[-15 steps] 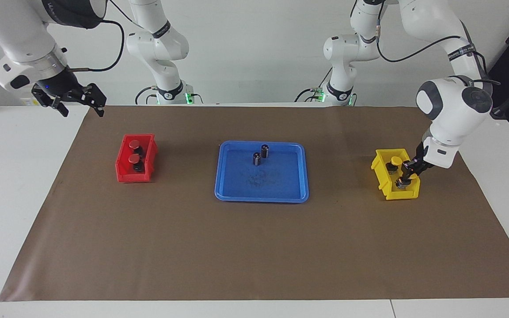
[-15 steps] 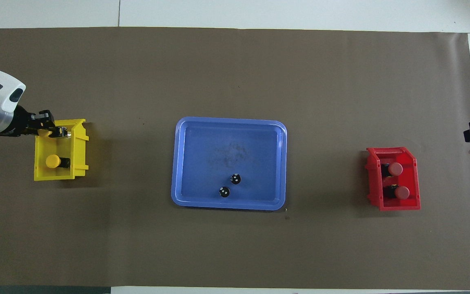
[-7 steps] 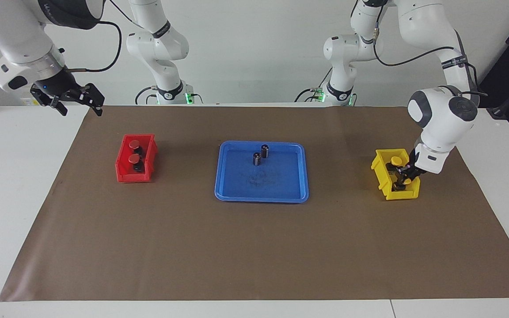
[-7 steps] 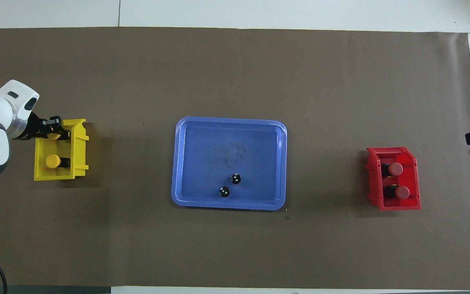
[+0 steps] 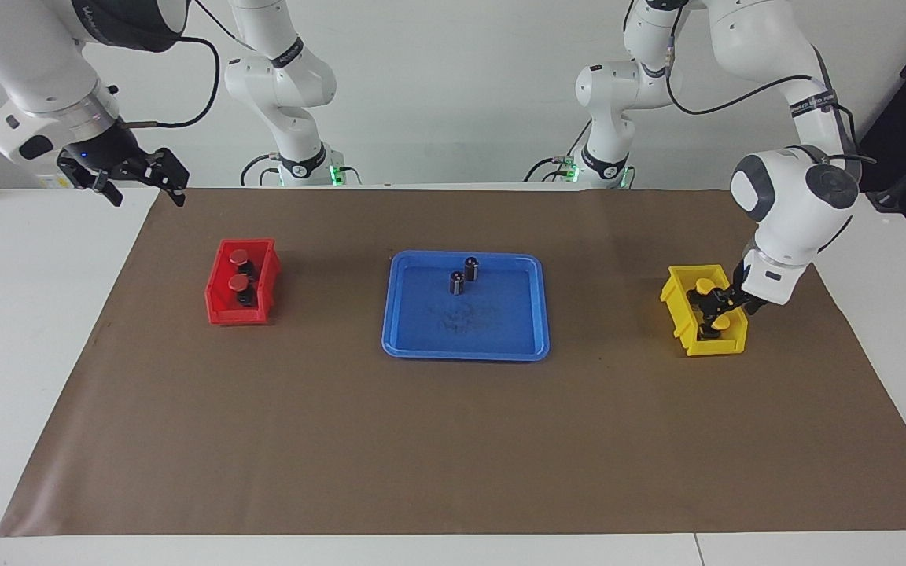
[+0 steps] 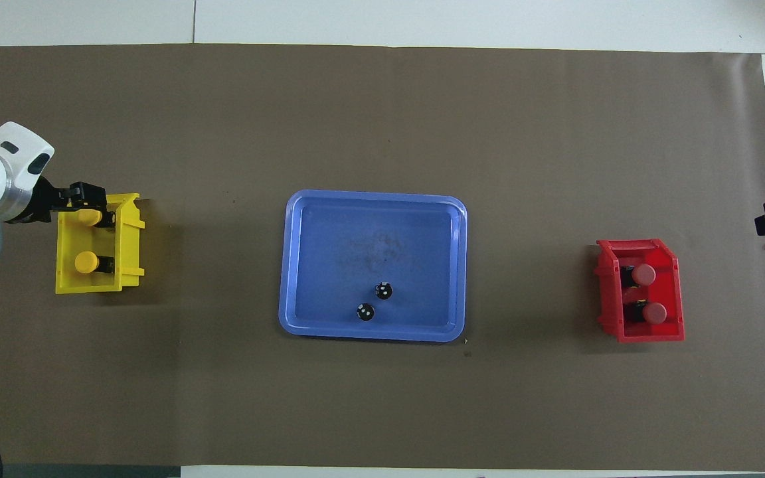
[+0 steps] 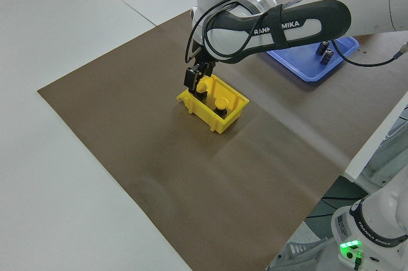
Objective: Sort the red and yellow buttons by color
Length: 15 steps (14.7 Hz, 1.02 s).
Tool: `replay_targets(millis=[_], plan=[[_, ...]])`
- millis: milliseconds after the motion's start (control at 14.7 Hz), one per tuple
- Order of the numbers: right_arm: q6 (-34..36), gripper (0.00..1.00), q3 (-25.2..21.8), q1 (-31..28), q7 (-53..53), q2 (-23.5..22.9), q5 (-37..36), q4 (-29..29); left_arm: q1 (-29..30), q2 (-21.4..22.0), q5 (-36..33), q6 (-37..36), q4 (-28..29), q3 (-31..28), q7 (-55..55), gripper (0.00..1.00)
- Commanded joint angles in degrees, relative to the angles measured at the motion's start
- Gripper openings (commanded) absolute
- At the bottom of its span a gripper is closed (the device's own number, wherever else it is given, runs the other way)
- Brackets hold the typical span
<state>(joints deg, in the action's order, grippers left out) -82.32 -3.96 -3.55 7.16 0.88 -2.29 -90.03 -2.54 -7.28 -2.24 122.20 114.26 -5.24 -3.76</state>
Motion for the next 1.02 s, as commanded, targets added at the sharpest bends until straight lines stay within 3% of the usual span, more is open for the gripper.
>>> replay_targets(millis=[0,341,614,955], plan=[[0.23,1.0,0.18,0.13,-0.75,1.14,-0.26,-1.2,-0.18,0.43,-1.54,-10.19,-5.69,-0.03,6.1,1.0],[0.23,1.0,0.18,0.13,-0.75,1.14,-0.26,-1.2,-0.62,4.55,-0.84,-18.47,-12.73,1.63,8.24,1.0],[0.23,1.0,0.09,0.13,-0.75,1.14,-0.26,-1.2,-0.97,8.77,1.27,-23.39,-15.02,1.81,8.06,1.0],[0.23,1.0,0.09,0.13,-0.75,1.14,-0.26,-1.2,-1.24,9.39,1.28,-32.01,-21.96,2.86,8.24,1.0]])
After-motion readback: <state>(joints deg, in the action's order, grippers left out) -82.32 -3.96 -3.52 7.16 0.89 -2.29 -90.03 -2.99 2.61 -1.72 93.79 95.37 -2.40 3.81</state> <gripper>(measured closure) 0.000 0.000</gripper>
